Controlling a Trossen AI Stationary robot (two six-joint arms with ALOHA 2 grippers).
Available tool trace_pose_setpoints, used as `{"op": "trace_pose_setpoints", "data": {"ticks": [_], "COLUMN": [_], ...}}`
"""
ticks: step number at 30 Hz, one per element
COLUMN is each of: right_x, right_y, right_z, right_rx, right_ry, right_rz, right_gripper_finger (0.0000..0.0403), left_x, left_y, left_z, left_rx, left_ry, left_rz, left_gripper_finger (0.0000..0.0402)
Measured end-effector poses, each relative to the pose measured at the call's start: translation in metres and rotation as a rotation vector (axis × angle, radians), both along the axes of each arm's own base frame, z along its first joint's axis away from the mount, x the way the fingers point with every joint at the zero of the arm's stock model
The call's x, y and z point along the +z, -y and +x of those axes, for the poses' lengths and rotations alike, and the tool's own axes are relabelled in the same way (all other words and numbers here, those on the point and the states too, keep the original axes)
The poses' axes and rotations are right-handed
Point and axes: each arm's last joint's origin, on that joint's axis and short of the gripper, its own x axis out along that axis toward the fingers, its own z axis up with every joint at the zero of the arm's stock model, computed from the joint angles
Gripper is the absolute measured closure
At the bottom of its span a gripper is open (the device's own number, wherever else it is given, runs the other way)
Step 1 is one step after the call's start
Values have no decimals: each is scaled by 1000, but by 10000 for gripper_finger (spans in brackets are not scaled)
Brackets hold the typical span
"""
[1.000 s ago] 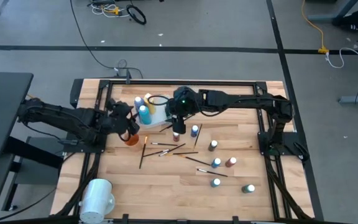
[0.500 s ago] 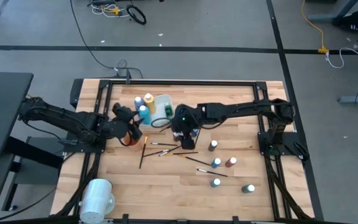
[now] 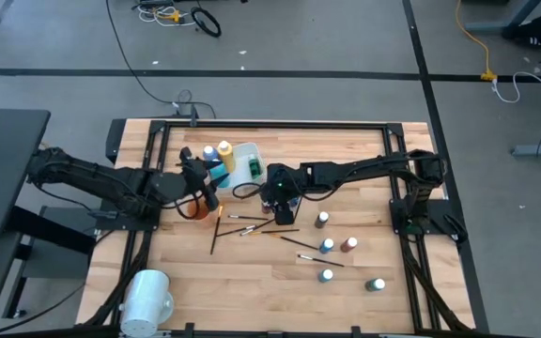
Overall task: Pick & Place Paint Supplies
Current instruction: Put the red paint bottle into the white bin
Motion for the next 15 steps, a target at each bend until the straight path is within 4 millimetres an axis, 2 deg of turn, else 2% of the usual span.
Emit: {"op": "trace_pose_setpoints", "data": {"ticks": [10, 15], "right_x": [-26, -29], "right_y": [14, 13], "right_z": [-9, -8], "right_rx": [-129, -97], "right_ry": [38, 85], "right_rz": [84, 112], "right_gripper_finger": [202, 236], "left_x": [0, 0], "left_y": [-15, -16], "left_z": [2, 2], "left_rx": [37, -1], "left_ry": [-5, -7], "left_rz": [-13, -31], "left_gripper_finger": [214, 214]}}
